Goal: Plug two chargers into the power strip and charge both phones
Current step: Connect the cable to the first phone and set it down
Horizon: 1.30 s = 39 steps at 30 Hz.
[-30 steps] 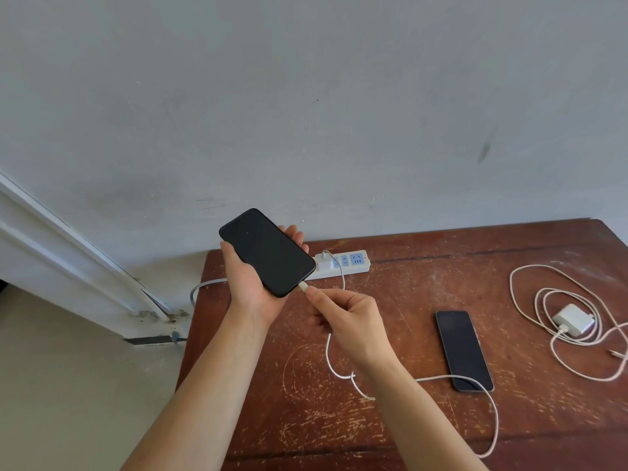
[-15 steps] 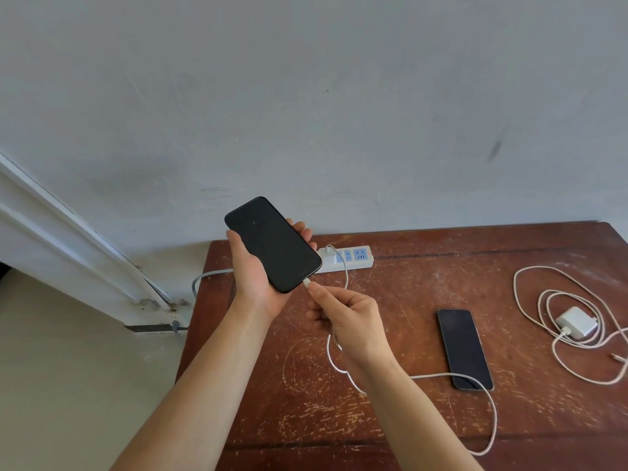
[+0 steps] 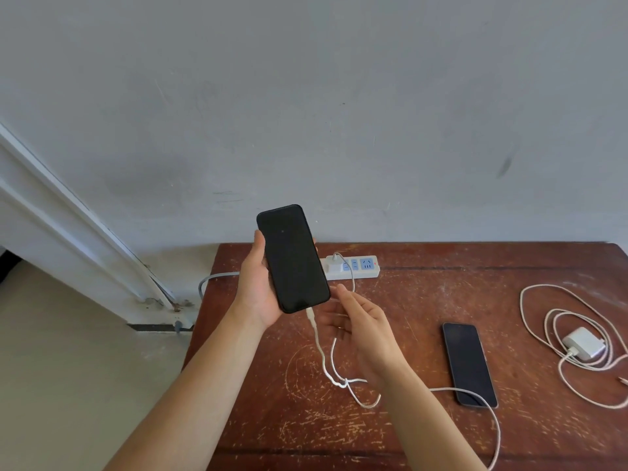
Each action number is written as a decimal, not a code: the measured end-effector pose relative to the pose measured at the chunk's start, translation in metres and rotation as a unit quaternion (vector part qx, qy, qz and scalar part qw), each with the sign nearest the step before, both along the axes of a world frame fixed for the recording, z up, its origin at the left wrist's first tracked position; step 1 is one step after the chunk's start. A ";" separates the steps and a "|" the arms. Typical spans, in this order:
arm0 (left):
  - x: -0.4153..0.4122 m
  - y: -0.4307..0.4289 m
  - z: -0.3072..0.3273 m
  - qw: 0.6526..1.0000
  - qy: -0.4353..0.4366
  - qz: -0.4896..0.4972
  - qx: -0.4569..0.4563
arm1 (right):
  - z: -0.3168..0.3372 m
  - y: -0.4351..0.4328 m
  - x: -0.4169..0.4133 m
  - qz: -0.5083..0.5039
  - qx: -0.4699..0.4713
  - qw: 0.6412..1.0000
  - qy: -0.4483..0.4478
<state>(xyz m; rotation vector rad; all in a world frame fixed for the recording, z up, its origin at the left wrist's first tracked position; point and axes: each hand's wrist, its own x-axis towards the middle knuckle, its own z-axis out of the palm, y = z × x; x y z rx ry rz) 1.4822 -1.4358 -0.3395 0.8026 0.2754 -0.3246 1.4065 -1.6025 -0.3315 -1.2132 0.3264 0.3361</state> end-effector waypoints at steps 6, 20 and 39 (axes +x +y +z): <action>-0.006 -0.001 -0.001 0.998 -0.004 0.010 0.068 | -0.014 -0.001 -0.005 0.023 0.004 1.000 -0.018; -0.015 0.005 -0.002 0.999 0.004 0.010 0.051 | -0.022 -0.001 -0.014 0.043 -0.013 0.999 -0.017; -0.021 0.009 -0.002 0.995 0.025 0.010 0.100 | -0.027 0.005 -0.014 0.049 0.007 0.999 -0.010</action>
